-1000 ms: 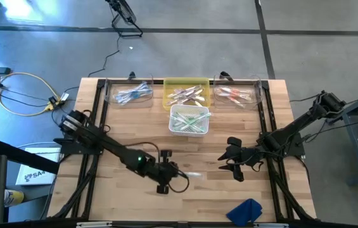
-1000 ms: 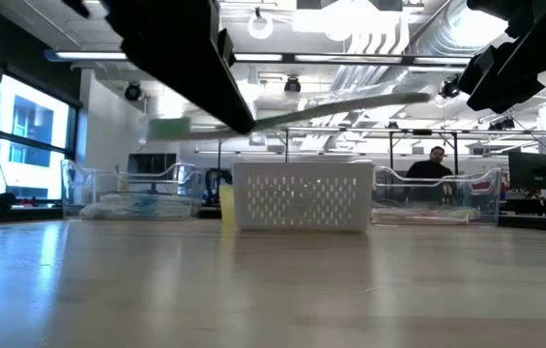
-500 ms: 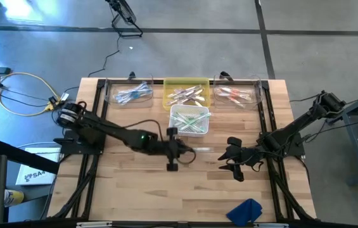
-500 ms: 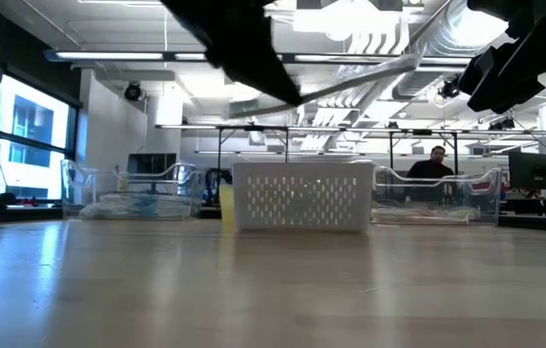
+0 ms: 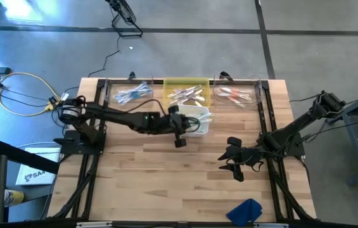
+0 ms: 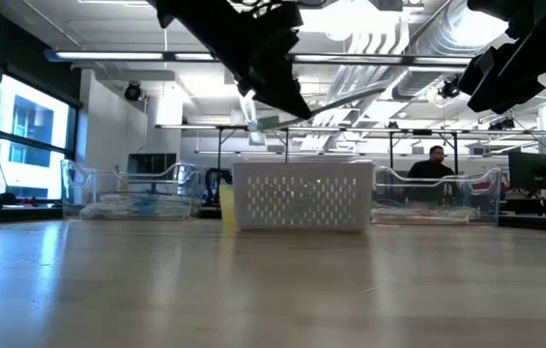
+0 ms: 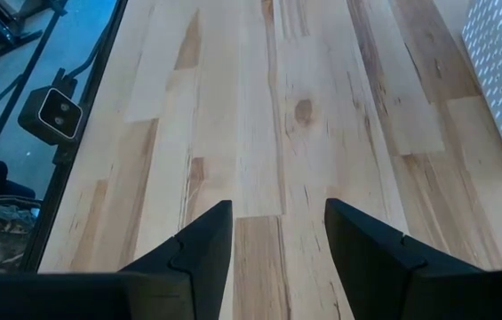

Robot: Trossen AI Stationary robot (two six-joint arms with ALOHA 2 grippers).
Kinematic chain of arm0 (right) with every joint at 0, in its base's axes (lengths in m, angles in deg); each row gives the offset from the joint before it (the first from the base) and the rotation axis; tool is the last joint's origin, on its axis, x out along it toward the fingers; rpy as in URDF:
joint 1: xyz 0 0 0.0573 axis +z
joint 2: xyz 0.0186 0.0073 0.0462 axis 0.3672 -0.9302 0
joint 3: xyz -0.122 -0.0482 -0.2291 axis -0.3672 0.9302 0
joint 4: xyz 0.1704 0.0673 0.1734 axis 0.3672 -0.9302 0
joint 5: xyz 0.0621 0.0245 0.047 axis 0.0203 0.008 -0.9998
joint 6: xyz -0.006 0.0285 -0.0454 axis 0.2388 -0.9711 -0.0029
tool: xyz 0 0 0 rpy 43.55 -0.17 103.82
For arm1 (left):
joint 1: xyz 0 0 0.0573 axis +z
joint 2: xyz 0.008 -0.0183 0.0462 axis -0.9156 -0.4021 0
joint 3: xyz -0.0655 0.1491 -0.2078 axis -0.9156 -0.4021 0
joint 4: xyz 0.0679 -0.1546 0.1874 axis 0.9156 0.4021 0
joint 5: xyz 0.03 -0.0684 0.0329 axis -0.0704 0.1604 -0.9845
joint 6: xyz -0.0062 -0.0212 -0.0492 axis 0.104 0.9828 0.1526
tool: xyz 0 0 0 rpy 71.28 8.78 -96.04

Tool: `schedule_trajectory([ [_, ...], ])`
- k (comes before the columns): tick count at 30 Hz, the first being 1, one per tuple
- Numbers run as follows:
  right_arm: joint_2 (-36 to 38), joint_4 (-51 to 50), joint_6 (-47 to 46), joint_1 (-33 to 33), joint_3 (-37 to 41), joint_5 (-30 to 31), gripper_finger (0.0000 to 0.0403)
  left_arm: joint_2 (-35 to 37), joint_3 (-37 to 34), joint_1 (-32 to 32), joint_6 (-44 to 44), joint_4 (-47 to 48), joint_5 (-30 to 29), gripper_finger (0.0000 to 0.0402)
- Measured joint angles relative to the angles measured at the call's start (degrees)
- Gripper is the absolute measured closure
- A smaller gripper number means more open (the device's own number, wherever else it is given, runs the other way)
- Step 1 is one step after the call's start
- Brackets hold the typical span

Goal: Pick & Place Toothbrushes
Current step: Put the green toothbrush into the white bin

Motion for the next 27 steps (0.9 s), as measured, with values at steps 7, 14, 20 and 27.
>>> schedule_trajectory([
  [7, 0.0, -0.3, 0.0, 0.0, 0.0, 0.0, 0.0229, 0.0, 0.0, 5.0, 2.8, 0.1, 2.8, 0.0382],
  [14, 0.0, -0.4, 0.0, 0.0, 0.0, 0.0, 0.0229, 0.0, 0.0, 5.8, 6.1, 1.9, 2.8, 0.0382],
  [20, 0.0, -0.3, 0.0, 0.0, 0.0, 0.0, 0.0229, 0.0, 0.0, 5.7, 7.7, 3.9, 2.8, 0.0382],
  [27, 0.0, -0.3, 0.0, 0.0, 0.0, 0.0, 0.0229, -4.2, -0.1, 5.7, 9.3, 1.3, 2.8, 0.0382],
])
